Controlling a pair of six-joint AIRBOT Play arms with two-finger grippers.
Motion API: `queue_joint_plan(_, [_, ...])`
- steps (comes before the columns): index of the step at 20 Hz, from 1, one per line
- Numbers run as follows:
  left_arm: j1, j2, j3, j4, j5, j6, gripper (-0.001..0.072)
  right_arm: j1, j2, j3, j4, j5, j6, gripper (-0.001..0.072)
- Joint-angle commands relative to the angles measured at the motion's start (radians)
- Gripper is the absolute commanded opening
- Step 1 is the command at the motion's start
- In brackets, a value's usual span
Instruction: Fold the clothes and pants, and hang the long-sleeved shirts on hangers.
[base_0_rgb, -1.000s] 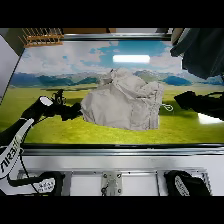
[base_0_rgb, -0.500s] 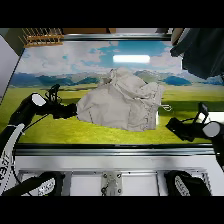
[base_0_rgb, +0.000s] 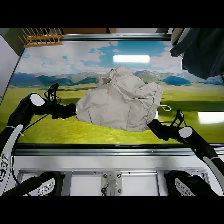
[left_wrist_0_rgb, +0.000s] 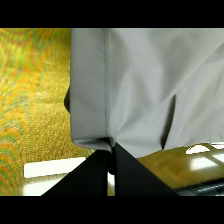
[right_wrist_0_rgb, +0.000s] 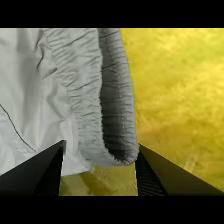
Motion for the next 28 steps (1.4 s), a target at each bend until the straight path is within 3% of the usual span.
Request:
queue_joint_plan(1, [-0.001, 0.001, 0.001, 0.002, 0.001, 0.0, 0.0008, 0.057, -0.048, -0.006, 0.068, -0.093, -0.051, 0.0465])
queue_joint_plan(3, [-0.001, 0.001, 0.001, 0.002, 0.001, 0.0, 0.0008, 0.058, -0.059, -0.006, 0.068, -0.102, -0.078, 0.0436])
queue_joint_plan(5, [0.0, 0.001, 0.001, 0.002, 0.001, 0.0, 0.0008, 0.058, -0.06, -0.005, 0.067, -0.117, -0.104, 0.0181])
queue_joint_plan(7, [0.0, 0.002, 0.003, 0.003, 0.002, 0.0, 0.0008, 0.057, -0.058, 0.009, 0.065, -0.128, -0.126, 0.0019])
queue_joint_plan(10, [0.029, 0.029, 0.084, 0.002, -0.035, -0.001, 0.0007, 0.057, -0.014, 0.138, -0.093, -0.019, -0.129, 0.0018])
queue_joint_plan(12, [0.068, 0.109, 0.217, 0.0, -0.071, -0.001, 0.0007, 0.057, 0.059, 0.327, -0.27, 0.159, -0.129, 0.0018])
queue_joint_plan(14, [0.106, 0.214, 0.392, -0.009, -0.116, -0.002, 0.0008, 0.057, 0.137, 0.549, -0.354, 0.338, -0.129, 0.0018])
queue_joint_plan(17, [0.117, 0.383, 0.624, -0.008, -0.12, -0.012, 0.0008, 0.057, 0.244, 0.866, -0.358, 0.52, -0.069, 0.0018])
queue_joint_plan(19, [0.118, 0.499, 0.719, -0.007, -0.068, -0.024, 0.0008, 0.057, 0.312, 0.997, -0.356, 0.562, -0.015, 0.0018])
queue_joint_plan(24, [0.118, 0.66, 0.811, -0.006, 0.035, -0.031, 0.0007, 0.058, 0.471, 1.055, -0.355, 0.604, 0.187, 0.0017])
queue_joint_plan(28, [0.118, 0.595, 0.81, -0.006, 0.007, -0.031, 0.0007, 0.058, 0.465, 1.049, -0.356, 0.805, 0.338, 0.0018])
